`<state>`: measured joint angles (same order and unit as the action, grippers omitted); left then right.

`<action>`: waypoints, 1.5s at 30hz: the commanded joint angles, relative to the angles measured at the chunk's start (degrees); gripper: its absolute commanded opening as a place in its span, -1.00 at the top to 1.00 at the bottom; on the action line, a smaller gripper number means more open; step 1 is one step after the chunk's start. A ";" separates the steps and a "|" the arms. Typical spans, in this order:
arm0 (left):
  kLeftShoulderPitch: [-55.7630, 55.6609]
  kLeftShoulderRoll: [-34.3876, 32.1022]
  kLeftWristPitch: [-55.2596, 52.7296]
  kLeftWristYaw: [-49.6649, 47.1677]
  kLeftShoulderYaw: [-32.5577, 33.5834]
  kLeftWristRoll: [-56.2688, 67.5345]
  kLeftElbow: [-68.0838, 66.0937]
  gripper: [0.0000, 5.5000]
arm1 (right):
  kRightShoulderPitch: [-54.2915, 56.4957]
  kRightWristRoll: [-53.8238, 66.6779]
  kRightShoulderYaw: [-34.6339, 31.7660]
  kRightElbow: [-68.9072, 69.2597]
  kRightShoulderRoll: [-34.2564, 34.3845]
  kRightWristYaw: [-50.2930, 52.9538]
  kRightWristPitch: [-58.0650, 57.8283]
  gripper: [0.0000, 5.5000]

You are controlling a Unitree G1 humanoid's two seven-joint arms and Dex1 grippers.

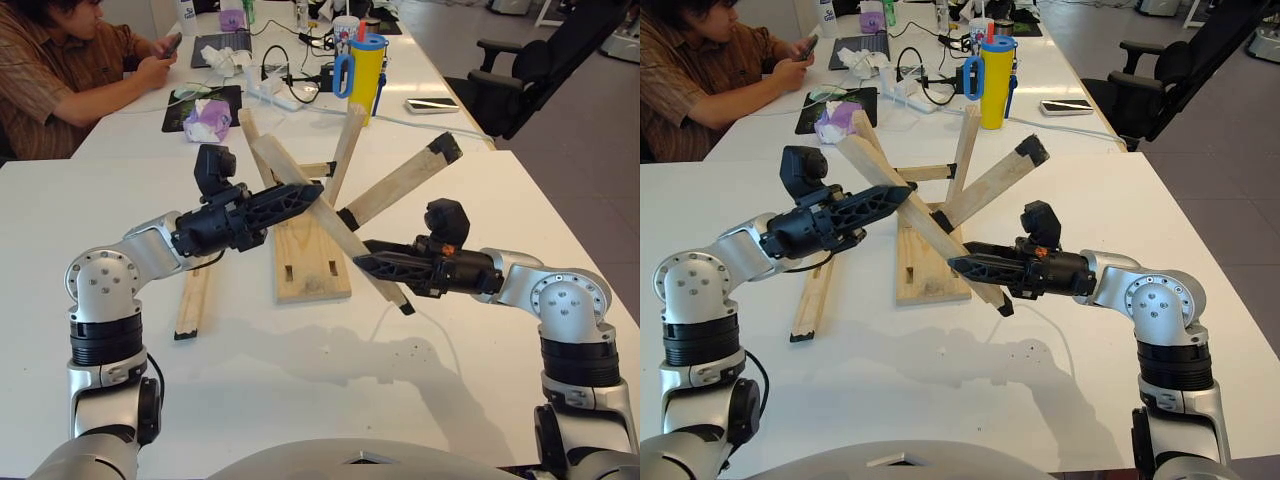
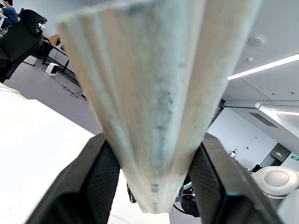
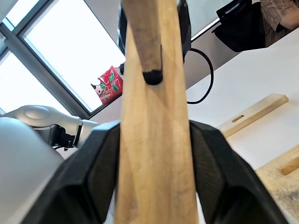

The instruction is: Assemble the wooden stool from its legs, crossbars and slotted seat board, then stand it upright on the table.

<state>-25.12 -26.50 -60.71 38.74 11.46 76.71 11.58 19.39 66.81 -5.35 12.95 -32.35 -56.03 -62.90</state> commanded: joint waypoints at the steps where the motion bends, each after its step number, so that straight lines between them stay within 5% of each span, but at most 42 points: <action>1: 4.45 -3.69 1.90 1.36 2.56 -3.85 -0.73 0.26 | 0.45 -3.75 0.24 -0.81 -0.88 0.05 2.98 -0.01; 6: 5.75 -7.34 8.83 4.99 5.24 -12.19 -5.49 0.26 | -4.90 -20.45 7.81 -0.58 -2.24 0.28 16.14 -0.24; 15: 2.45 -9.96 20.32 15.82 0.58 -26.38 -11.28 0.26 | -3.85 -54.28 27.63 -12.84 3.85 2.69 49.28 -0.24; 19: 0.41 -11.68 23.28 20.42 -1.65 -31.12 -14.58 0.26 | -1.23 -62.65 30.82 -23.50 7.53 5.38 58.87 -0.24; 45: -6.08 -18.14 31.99 35.29 -11.20 -47.85 -23.37 0.26 | -1.07 -67.17 31.93 -28.33 6.35 0.55 59.64 -0.24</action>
<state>-30.18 -42.69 -30.12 72.98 2.79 32.81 -10.97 20.27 2.12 25.23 -13.97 -24.87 -54.27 -0.52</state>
